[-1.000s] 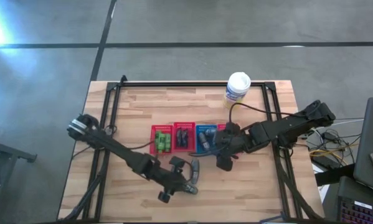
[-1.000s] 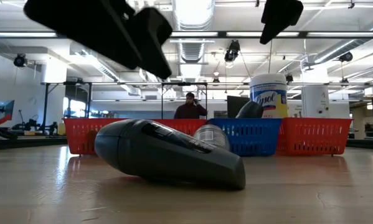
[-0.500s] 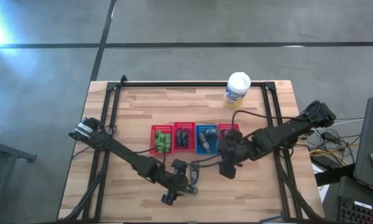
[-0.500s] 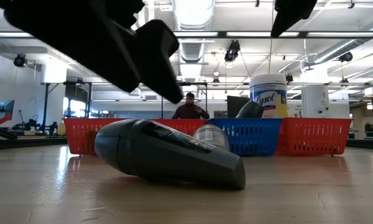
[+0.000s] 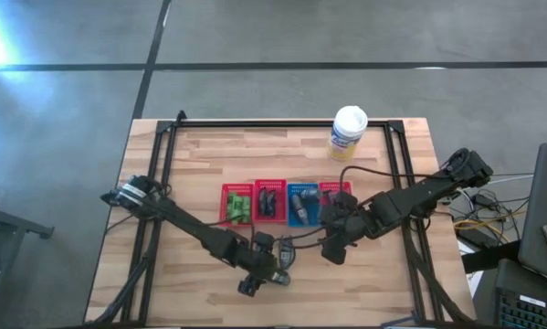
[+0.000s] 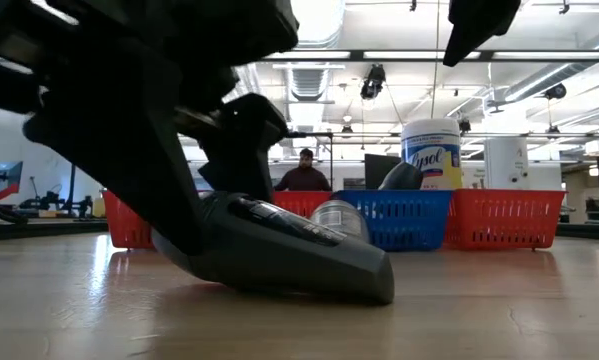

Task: Pick & Place Travel size toiletries
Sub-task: Put the deodorant into the blue bin

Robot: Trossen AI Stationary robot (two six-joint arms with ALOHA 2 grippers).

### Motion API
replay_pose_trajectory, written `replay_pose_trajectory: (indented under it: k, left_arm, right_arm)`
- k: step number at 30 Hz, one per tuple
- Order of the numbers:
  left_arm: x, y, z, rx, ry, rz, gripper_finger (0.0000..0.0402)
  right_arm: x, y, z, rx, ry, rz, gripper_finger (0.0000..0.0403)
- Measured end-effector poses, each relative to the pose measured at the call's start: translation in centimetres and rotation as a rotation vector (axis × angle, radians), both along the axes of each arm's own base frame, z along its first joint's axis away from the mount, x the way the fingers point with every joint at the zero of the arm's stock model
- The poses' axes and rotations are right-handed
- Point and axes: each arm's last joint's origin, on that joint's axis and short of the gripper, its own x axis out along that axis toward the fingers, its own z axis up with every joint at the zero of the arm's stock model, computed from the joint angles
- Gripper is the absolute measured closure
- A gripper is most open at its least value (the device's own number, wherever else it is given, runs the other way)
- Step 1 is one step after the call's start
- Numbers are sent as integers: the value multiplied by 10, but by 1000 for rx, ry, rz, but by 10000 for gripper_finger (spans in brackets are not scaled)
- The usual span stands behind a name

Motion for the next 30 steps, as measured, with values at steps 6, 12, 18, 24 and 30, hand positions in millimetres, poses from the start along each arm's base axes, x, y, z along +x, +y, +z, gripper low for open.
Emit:
replay_pose_trajectory:
  k: [6,12,18,24,30]
  left_arm:
    - [3,-1,-8,-25,9,-17,82]
    - [2,0,-7,-31,5,-25,131]
    - [2,0,-4,-39,1,-17,194]
    - [-7,6,17,-22,4,67,194]
    - [-32,14,67,50,-146,242,194]
  right_arm:
    - [0,0,-2,8,2,-18,54]
    - [0,0,-2,12,1,-23,54]
    - [1,3,-1,75,4,10,74]
    - [1,4,-1,120,12,3,86]
    - [3,4,5,156,-44,-11,82]
